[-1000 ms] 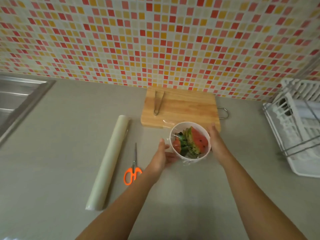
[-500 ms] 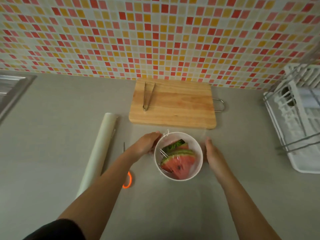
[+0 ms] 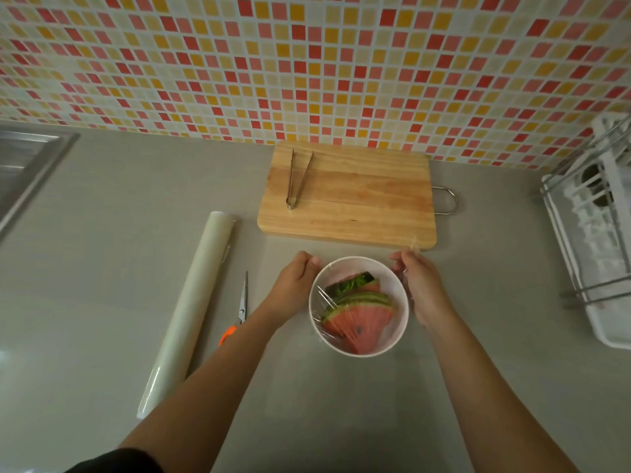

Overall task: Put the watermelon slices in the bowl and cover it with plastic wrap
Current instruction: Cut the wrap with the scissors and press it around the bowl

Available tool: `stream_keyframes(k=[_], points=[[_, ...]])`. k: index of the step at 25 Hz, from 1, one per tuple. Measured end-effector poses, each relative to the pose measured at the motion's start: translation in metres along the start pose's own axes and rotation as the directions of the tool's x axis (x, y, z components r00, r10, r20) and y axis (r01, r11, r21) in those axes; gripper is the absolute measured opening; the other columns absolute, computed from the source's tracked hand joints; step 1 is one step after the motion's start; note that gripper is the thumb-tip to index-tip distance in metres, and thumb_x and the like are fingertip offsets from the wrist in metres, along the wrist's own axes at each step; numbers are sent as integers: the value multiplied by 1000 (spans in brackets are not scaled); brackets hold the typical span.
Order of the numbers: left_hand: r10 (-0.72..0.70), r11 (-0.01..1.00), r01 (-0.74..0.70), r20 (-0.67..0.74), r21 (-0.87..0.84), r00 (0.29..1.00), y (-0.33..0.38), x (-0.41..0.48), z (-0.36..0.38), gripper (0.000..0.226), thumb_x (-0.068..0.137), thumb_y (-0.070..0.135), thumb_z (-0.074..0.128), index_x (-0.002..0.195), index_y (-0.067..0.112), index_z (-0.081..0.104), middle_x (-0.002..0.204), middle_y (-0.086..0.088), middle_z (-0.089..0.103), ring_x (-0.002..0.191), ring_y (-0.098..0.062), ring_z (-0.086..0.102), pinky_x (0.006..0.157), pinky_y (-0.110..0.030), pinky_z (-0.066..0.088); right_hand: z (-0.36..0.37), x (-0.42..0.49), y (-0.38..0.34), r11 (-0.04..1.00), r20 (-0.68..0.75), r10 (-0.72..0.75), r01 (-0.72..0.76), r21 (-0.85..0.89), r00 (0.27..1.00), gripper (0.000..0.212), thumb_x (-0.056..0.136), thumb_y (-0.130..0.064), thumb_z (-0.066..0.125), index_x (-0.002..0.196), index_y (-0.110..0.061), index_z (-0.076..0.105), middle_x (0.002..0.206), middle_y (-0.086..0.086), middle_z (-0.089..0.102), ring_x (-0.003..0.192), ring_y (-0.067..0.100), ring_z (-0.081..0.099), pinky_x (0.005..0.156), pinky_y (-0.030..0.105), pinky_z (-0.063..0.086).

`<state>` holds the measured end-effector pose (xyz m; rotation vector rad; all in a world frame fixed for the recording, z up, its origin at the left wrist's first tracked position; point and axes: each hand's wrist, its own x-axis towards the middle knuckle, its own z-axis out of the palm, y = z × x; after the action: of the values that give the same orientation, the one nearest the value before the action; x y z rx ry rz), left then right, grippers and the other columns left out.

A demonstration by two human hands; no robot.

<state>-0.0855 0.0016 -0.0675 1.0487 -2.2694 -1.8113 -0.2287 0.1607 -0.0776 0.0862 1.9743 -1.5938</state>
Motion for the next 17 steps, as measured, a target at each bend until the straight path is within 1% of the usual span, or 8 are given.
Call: stream_keyframes(k=[2, 5, 7, 9, 12, 14, 15, 17], points=[[27, 999, -21, -135, 41, 991, -1, 0, 3, 29, 101, 33, 34, 89, 11, 47, 77, 1, 58, 71, -14, 56, 63, -29, 45, 1, -2, 1, 999, -14, 21, -20, 34, 1000, 31, 96, -28, 41, 77, -16, 62, 69, -2, 57, 56, 9, 56, 55, 24, 45], [24, 989, 12, -244, 145, 970, -3, 5, -4, 31, 101, 32, 33, 89, 8, 47, 78, -4, 59, 75, -23, 56, 61, -33, 41, 0, -4, 1, 998, 15, 57, -57, 18, 998, 36, 96, -33, 38, 77, -15, 63, 71, 1, 60, 65, 16, 57, 67, 32, 47], [57, 988, -7, -317, 156, 947, 3, 11, -15, 38, 101, 33, 31, 90, 3, 52, 87, -14, 61, 84, -30, 56, 71, -38, 42, -1, -5, -2, 997, 102, 76, -77, 11, 992, 49, 95, -45, 33, 76, -16, 67, 68, 2, 64, 72, 23, 60, 80, 40, 45], [139, 975, -81, -284, 207, 949, 14, 16, -23, 51, 101, 37, 30, 92, -4, 59, 93, -20, 63, 89, -32, 57, 80, -41, 42, -3, -7, -6, 997, 172, 49, -37, -72, 984, 59, 92, -56, 27, 80, -17, 70, 73, 3, 68, 80, 27, 63, 87, 44, 45], [212, 908, -172, -65, 383, 975, 24, 18, -16, 64, 99, 45, 28, 89, -6, 64, 90, -22, 66, 84, -33, 61, 76, -39, 44, -7, -10, -9, 949, 202, -68, 126, -290, 977, 56, 93, -53, 28, 86, -19, 72, 84, 4, 72, 86, 23, 66, 86, 42, 48], [172, 881, -172, 40, 441, 984, 23, 17, -9, 62, 98, 48, 30, 74, -1, 61, 75, -15, 64, 72, -29, 59, 65, -34, 45, -8, -13, -8, 943, 163, -131, 173, -283, 978, 47, 94, -47, 36, 83, -21, 73, 84, 1, 73, 84, 18, 68, 83, 38, 50], [159, 884, -161, 43, 439, 986, 21, 16, -8, 56, 98, 46, 34, 68, 5, 56, 68, -9, 60, 67, -25, 55, 58, -28, 42, -8, -14, -7, 951, 120, -145, 172, -256, 982, 43, 94, -43, 39, 81, -20, 73, 83, 0, 73, 83, 17, 67, 82, 37, 50], [154, 915, -144, 4, 377, 988, 19, 17, -8, 46, 98, 41, 39, 71, 7, 54, 69, -8, 60, 66, -20, 53, 53, -22, 37, -4, -16, -6, 968, 35, -149, 153, -198, 988, 38, 94, -38, 43, 75, -21, 70, 77, -4, 70, 80, 16, 65, 80, 35, 49]])
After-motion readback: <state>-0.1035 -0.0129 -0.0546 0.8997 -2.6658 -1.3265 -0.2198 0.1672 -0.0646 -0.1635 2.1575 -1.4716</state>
